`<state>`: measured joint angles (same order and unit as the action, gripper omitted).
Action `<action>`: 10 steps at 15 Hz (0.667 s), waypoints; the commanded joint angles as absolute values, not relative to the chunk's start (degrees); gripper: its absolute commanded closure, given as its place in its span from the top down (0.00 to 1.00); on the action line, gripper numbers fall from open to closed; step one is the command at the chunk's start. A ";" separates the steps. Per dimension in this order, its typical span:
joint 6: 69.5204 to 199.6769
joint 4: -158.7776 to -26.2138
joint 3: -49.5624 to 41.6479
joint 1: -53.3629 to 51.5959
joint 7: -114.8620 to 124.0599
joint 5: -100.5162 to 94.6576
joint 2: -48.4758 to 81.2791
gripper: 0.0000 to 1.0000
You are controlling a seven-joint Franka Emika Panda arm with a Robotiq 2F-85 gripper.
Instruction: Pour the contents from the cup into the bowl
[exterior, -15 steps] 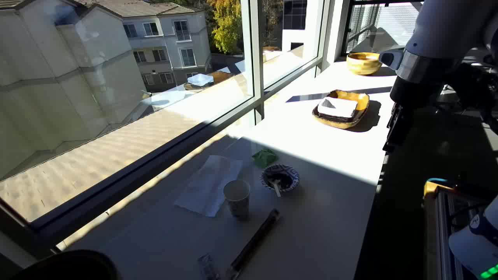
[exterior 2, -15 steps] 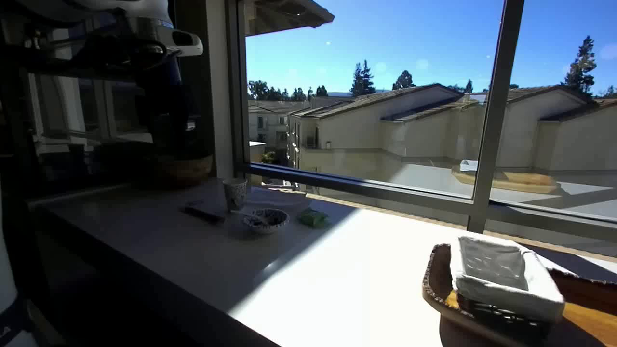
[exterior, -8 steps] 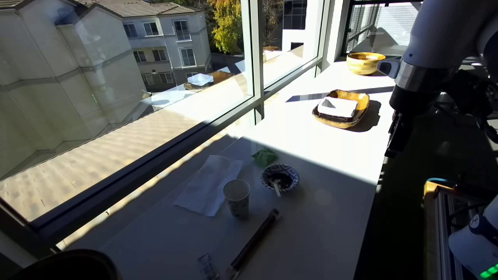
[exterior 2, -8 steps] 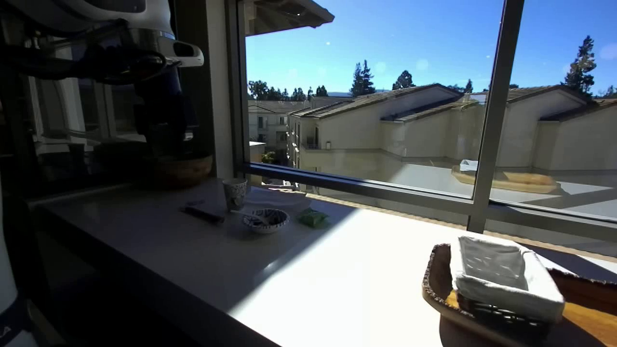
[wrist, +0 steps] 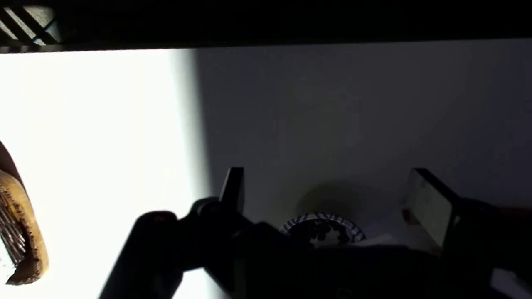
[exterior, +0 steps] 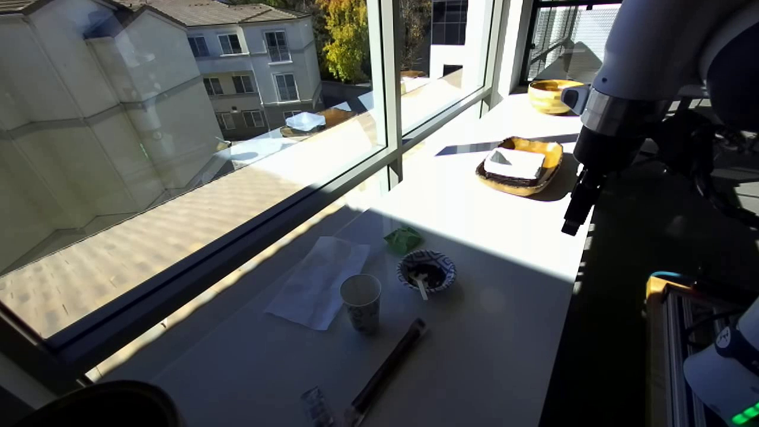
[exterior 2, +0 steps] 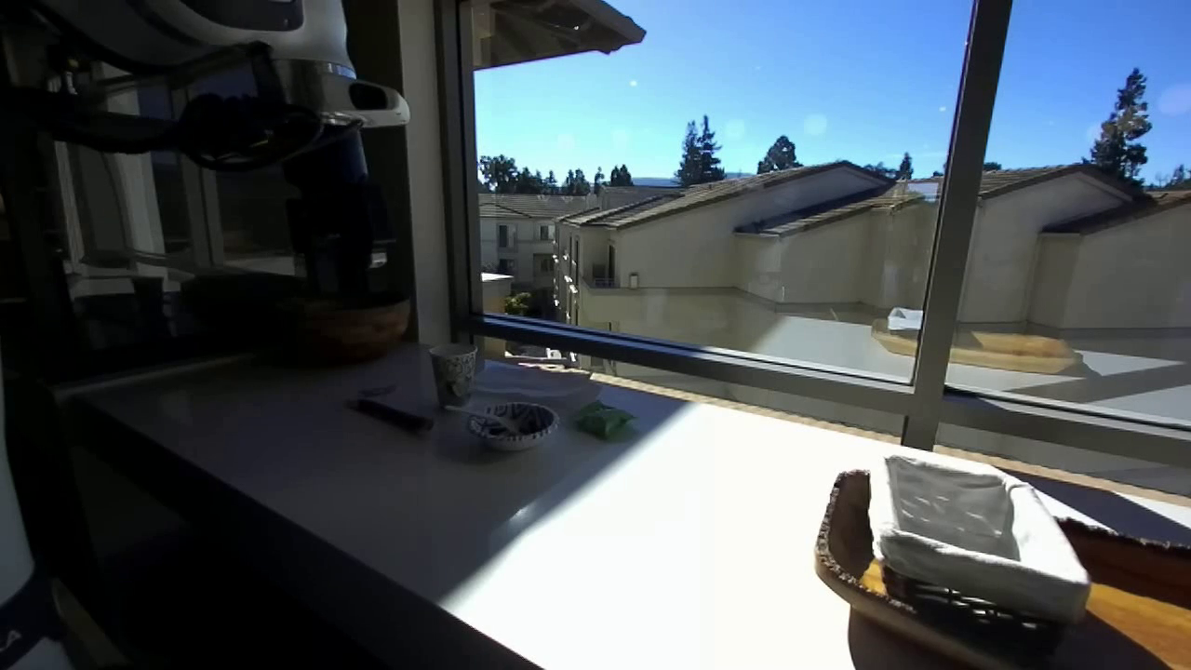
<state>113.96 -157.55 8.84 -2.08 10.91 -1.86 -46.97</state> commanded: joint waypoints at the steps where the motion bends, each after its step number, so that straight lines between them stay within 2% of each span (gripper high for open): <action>1: 120.08 -151.42 10.80 -0.58 19.24 1.52 -33.27 1.00; 5: 128.68 -144.78 13.05 -0.93 27.46 3.56 -20.72 1.00; 10: 133.38 -132.63 13.82 -2.62 34.14 4.32 -5.46 1.00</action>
